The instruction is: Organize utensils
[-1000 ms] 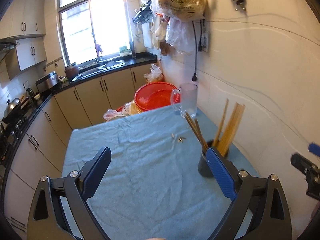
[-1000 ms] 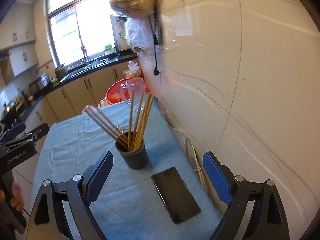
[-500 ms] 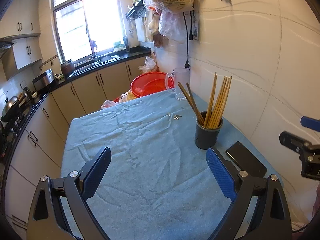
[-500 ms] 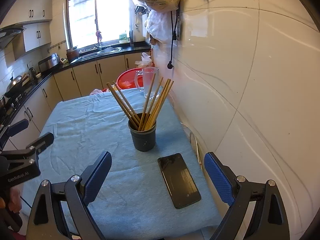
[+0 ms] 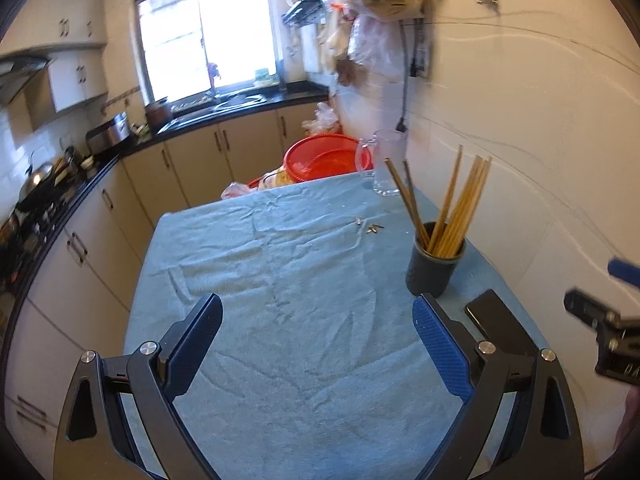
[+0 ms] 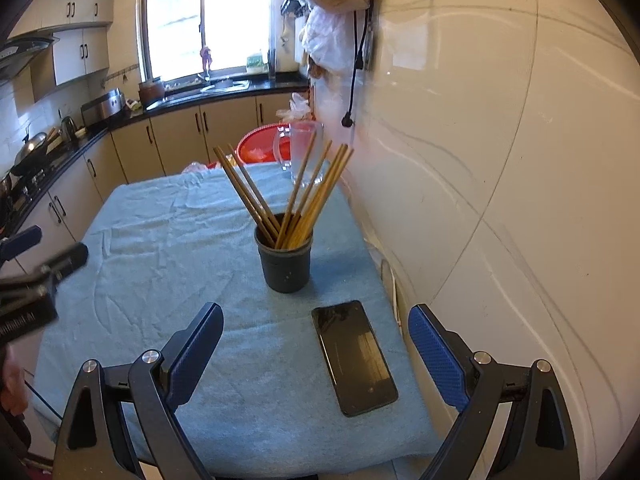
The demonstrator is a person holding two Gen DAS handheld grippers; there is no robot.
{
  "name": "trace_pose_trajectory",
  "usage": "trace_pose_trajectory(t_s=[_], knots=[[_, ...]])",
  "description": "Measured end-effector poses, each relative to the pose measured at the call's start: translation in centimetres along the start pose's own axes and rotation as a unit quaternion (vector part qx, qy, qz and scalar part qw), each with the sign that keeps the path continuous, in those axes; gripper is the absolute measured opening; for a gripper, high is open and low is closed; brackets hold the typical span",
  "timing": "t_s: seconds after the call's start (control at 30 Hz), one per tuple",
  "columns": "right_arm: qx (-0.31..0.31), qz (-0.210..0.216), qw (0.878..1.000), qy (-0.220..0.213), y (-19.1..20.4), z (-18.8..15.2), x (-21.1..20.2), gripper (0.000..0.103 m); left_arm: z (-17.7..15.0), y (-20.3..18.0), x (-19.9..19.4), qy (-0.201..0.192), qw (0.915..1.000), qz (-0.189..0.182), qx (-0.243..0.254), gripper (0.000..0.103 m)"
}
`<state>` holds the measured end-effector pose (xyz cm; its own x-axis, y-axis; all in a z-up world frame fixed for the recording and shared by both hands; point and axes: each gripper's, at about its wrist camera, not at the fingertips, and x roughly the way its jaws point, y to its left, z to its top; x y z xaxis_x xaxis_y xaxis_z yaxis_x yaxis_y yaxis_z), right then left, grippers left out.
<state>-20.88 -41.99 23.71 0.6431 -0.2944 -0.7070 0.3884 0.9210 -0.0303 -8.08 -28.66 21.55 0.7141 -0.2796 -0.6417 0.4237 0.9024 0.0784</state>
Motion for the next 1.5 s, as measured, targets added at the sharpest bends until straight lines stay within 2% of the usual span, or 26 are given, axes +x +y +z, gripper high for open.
trace_pose_trajectory(t_s=[0.1, 0.23, 0.43, 0.53, 0.77, 0.87, 1.5], knots=[[-0.021, 0.003, 1.000, 0.004, -0.1, -0.3, 0.6, 0.096, -0.1, 0.1, 0.3, -0.002, 0.9997, 0.016, -0.017, 0.095], [-0.043, 0.009, 0.999, 0.001, -0.5, -0.8, 1.4, 0.096, -1.1, -1.1, 1.0, 0.016, 0.9991, 0.034, -0.020, 0.095], [-0.051, 0.031, 0.998, 0.028, -1.5, -1.1, 3.6, 0.096, -1.8, -1.9, 1.4, 0.039, 0.9973, 0.054, -0.031, 0.095], [-0.059, 0.032, 0.998, 0.017, -1.4, -1.0, 4.0, 0.096, -2.2, -1.9, 1.6, 0.038, 0.9967, 0.065, -0.031, 0.095], [-0.061, 0.015, 0.998, 0.015, -0.7, -0.8, 4.4, 0.096, -2.5, -1.9, 2.3, 0.038, 0.9978, 0.054, -0.007, 0.095], [-0.055, 0.007, 0.998, 0.027, -0.4, -1.1, 4.5, 0.096, -2.6, -1.8, 2.6, 0.045, 0.9984, 0.032, -0.012, 0.095], [-0.051, -0.033, 0.998, 0.033, 1.1, -2.7, 3.5, 0.096, -3.6, -0.9, 2.8, 0.038, 0.9993, 0.002, 0.008, 0.095]])
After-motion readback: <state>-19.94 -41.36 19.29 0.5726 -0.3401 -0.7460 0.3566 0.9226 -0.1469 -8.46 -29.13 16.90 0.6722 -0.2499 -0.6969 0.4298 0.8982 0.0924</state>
